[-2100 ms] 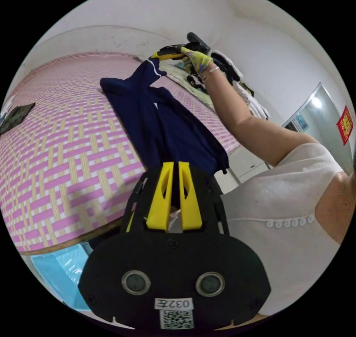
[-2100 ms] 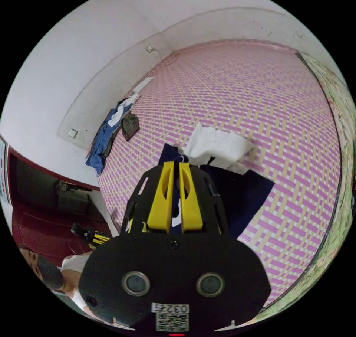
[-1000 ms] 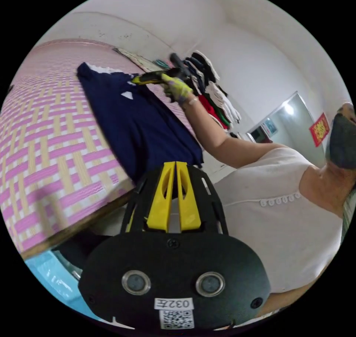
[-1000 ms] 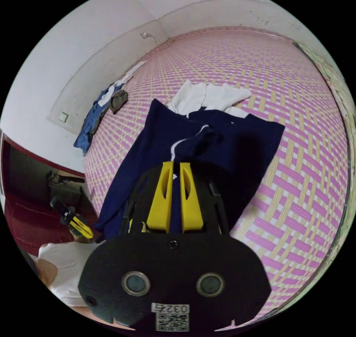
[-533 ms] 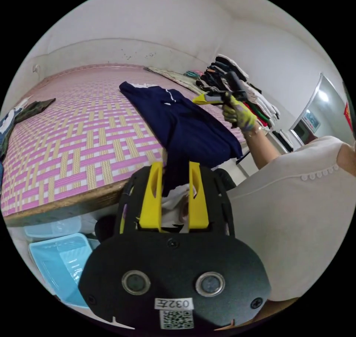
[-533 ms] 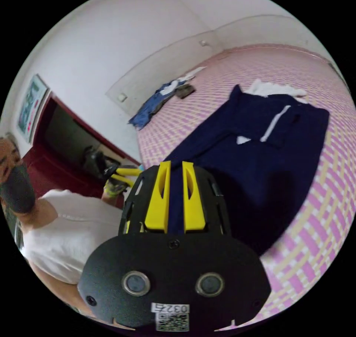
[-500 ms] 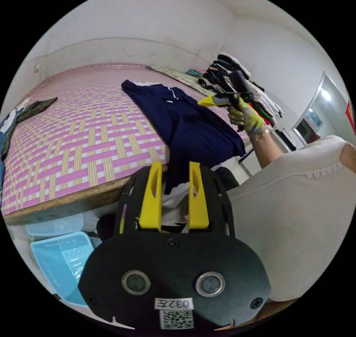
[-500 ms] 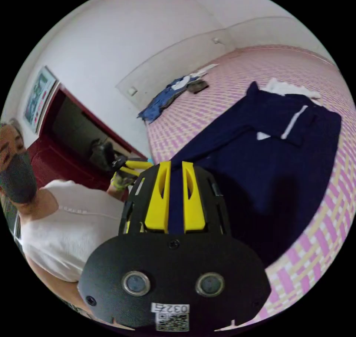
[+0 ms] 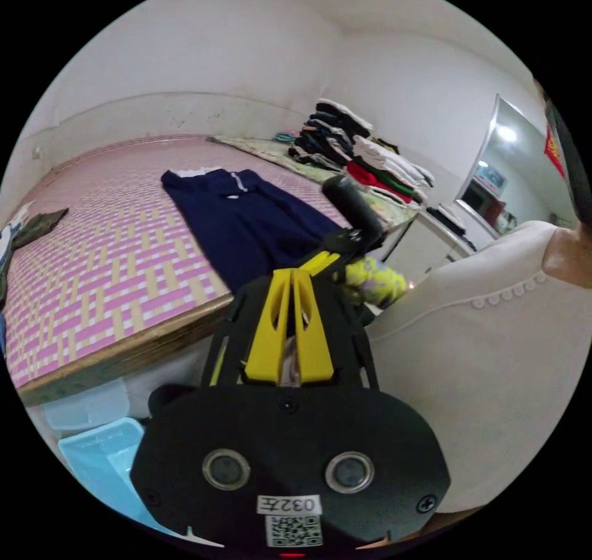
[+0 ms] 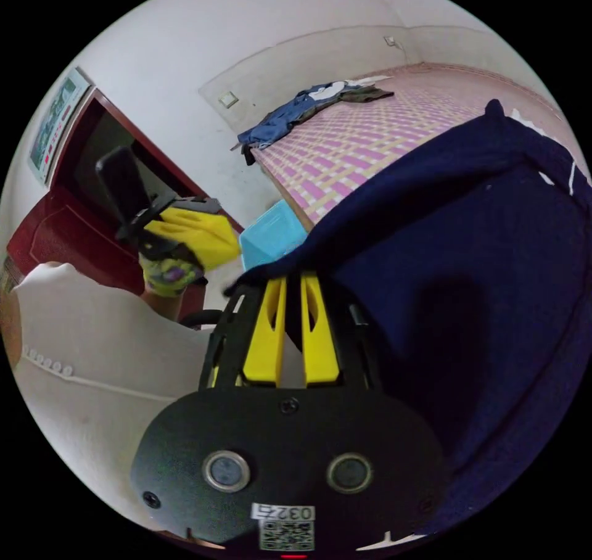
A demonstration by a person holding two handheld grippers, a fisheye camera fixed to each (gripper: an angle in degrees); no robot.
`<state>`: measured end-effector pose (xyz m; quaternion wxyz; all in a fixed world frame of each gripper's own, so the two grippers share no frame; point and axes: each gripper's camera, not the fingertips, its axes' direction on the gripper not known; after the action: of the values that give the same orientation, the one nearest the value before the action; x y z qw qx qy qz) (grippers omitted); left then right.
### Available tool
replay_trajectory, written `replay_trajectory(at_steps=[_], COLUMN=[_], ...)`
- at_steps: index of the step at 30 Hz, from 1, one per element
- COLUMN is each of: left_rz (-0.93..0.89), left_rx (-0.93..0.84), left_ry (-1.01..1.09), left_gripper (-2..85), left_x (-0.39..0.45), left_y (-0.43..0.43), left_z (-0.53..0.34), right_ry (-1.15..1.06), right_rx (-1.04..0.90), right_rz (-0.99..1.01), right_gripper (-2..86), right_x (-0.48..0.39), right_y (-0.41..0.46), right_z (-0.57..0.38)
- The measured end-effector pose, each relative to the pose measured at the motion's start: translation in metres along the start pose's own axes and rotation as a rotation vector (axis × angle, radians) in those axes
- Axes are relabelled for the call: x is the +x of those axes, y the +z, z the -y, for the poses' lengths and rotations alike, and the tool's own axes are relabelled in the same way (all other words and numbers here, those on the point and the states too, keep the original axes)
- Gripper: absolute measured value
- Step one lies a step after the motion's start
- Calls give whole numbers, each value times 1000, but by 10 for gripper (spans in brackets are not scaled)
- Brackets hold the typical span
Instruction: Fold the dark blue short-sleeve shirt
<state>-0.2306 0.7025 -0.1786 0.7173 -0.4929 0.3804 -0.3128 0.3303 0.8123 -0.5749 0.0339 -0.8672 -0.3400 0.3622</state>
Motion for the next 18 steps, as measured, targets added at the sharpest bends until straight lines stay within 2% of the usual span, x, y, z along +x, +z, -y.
replay_trajectory(at_steps=[3,5,8,11,13,15,18], left_rz=[-209,-269,-173,-67,-148,-246,-293], left_rx=[-124,-94,33,32,40,61,9], left_ry=[-16,25,-111,-272,-340,-389,-382], left_gripper=[-12,-11,-6,25,54,63,78], left_x=[-8,-10,-41,-85,-111,-135,-148], left_y=[27,17,-18,-33,-32,-23,-3], left_z=[2,-9,-34,-62,-75,-85,-82], right_ry=[6,25,67,164,245,363,436], right_rx=[-74,-90,51,249,330,325,385], right_rz=[1,17,24,-69,-146,-219,-103], right_gripper=[19,23,44,58,61,77,99], right_x=[13,24,36,46,55,79,114], right_y=[2,-12,-68,-141,-179,-206,-222], right_z=[-24,-52,-111,-174,-210,-247,-280])
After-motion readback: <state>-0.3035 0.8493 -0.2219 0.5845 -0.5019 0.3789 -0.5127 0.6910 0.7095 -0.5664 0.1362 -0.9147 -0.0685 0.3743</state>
